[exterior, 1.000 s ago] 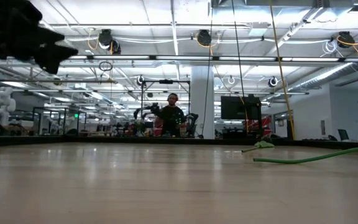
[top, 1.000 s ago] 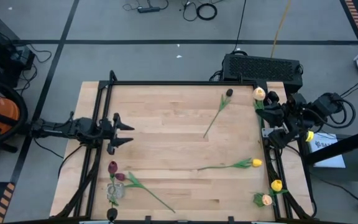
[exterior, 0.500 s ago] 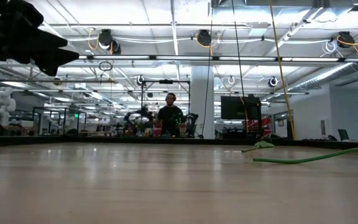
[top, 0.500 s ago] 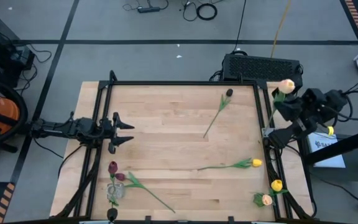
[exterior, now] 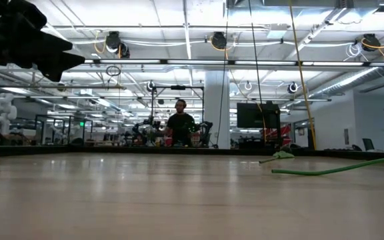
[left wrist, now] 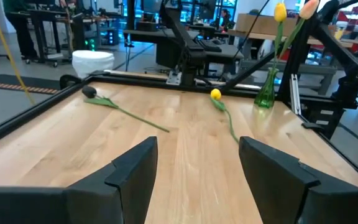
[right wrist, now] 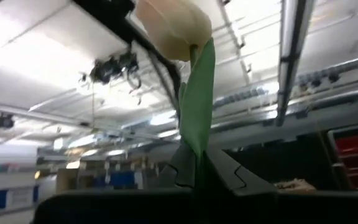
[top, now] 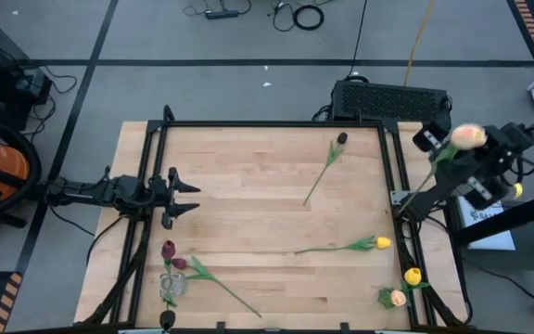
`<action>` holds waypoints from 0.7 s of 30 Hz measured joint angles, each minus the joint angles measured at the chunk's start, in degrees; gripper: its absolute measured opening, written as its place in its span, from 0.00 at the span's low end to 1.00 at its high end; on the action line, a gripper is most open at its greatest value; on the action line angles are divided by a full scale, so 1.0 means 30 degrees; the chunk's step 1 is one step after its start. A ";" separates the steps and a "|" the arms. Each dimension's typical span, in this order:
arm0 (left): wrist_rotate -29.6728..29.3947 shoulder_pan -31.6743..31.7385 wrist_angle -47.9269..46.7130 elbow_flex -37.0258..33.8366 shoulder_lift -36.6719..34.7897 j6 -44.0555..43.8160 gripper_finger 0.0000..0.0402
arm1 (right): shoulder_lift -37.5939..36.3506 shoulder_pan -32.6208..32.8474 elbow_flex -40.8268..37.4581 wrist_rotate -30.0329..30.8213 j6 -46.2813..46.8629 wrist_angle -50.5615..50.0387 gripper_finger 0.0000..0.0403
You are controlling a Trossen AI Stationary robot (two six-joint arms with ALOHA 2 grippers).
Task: Sort flowers into vase by color
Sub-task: Put the pink tulip into the green vase
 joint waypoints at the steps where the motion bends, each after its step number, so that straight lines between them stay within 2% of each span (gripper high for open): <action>1: 0.0000 0.0000 0.0000 0.0000 0.0000 -0.0003 0.58 | 0.0707 0.0047 0.0435 -0.0184 -0.0004 -0.0116 0.00; 6: 0.0000 0.0000 0.0000 0.0000 0.0000 0.0002 0.58 | 0.5011 0.1227 0.3221 -0.0541 -0.0054 -0.0231 0.00; 11: 0.0000 0.0001 0.0000 0.0000 0.0007 -0.0003 0.58 | 0.9328 0.2981 0.8015 -0.0227 -0.1777 -0.0367 0.00; 14: 0.0000 0.0015 0.0000 0.0000 0.0006 0.0002 0.58 | 1.1435 0.4371 1.1278 0.1640 -0.2165 -0.2683 0.00; 18: 0.0000 0.0013 0.0000 0.0000 0.0007 -0.0002 0.58 | 1.3912 0.6645 1.5162 0.6708 -0.1093 -0.8643 0.00; 21: 0.0000 0.0007 0.0000 0.0000 0.0007 0.0004 0.58 | 1.5153 0.8457 1.6856 0.8256 -0.0780 -1.0762 0.00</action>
